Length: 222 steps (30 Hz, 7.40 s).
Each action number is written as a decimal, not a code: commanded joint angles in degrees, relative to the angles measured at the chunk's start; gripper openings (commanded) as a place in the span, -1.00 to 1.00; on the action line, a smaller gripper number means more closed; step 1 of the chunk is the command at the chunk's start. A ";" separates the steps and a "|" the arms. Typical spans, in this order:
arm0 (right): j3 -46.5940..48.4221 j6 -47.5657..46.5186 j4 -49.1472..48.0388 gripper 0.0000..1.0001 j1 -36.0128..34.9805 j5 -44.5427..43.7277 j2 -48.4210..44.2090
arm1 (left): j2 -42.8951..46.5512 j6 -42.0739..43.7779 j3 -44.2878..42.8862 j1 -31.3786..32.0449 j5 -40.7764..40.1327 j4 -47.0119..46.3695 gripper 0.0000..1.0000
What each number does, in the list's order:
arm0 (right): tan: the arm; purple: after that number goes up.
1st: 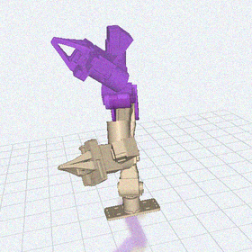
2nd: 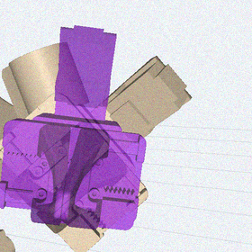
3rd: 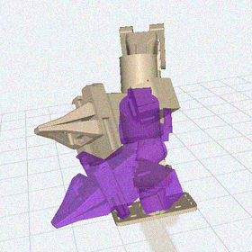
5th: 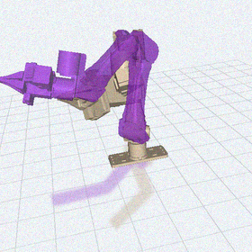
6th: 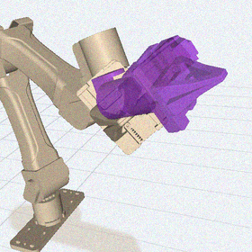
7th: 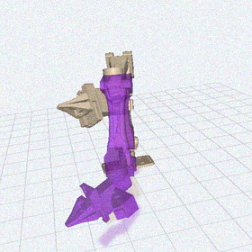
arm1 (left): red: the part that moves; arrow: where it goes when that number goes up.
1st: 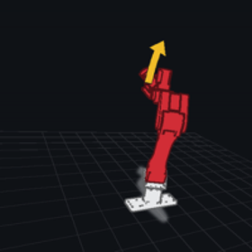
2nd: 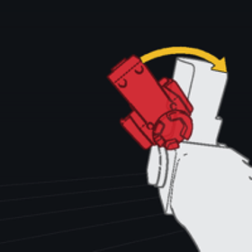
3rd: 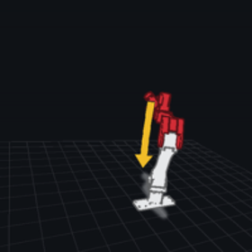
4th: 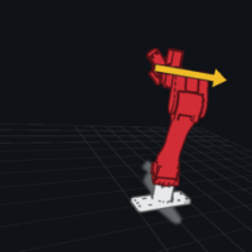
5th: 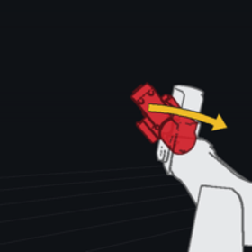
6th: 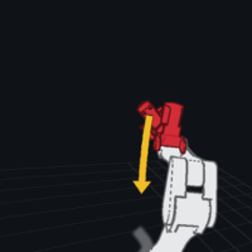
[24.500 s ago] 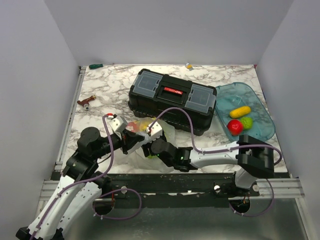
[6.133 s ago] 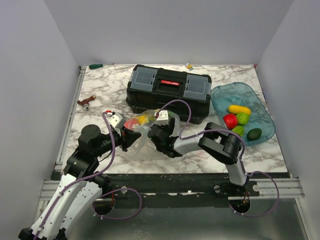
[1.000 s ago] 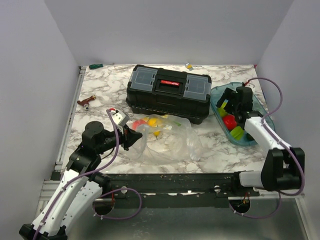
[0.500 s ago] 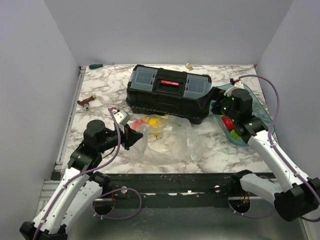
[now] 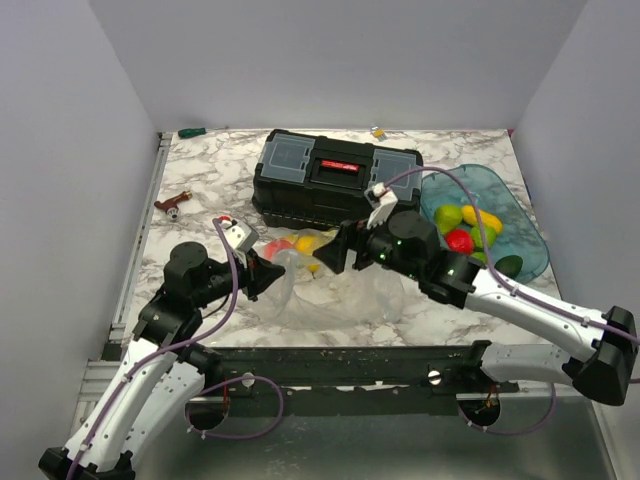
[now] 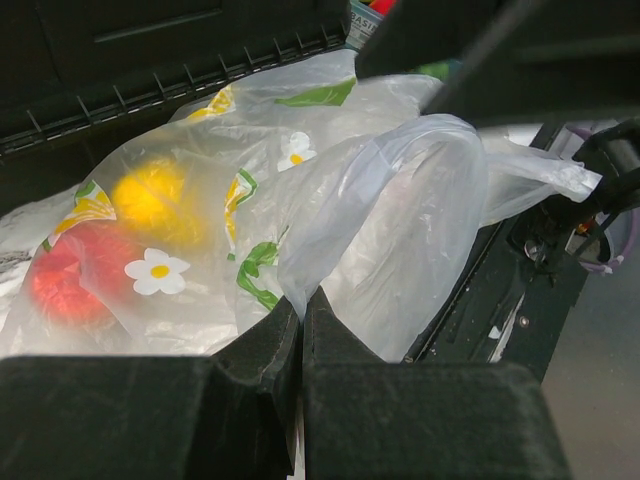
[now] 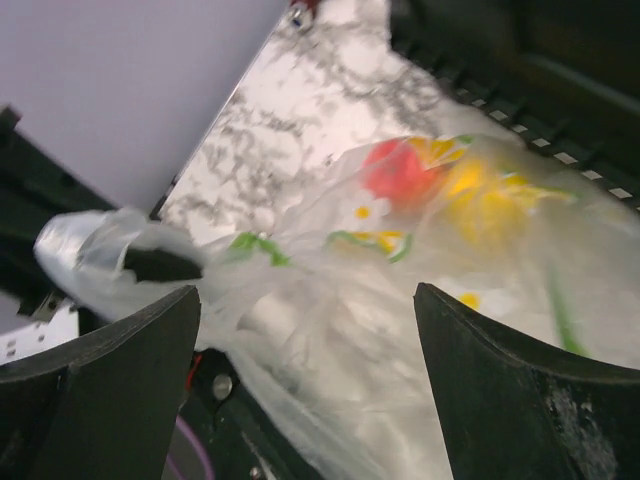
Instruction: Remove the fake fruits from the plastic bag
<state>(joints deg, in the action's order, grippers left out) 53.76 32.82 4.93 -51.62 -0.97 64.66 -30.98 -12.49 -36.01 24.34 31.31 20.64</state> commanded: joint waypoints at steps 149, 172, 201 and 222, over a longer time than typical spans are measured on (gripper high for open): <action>-17.34 -4.37 -37.70 -0.53 -10.80 -9.37 -6.29 | -2.16 -0.68 -1.08 -0.26 -0.20 -0.45 -1.00; -12.21 -9.97 -2.71 -0.53 -1.02 -56.21 -18.68 | -2.75 -0.94 -0.98 -0.61 0.60 -0.76 -1.00; -21.94 11.30 -1.84 -0.47 55.10 -41.37 2.69 | -2.51 -1.00 -1.16 -0.61 1.19 -0.56 -1.00; -22.77 4.33 -5.82 0.94 55.27 -36.25 2.94 | -2.17 -1.04 -1.13 -0.61 1.39 -0.77 -1.00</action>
<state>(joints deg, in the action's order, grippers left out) 30.87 39.79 -0.43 3.25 -38.92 68.86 -33.74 -13.52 -36.01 24.05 31.57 19.57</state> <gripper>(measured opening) 0.954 0.003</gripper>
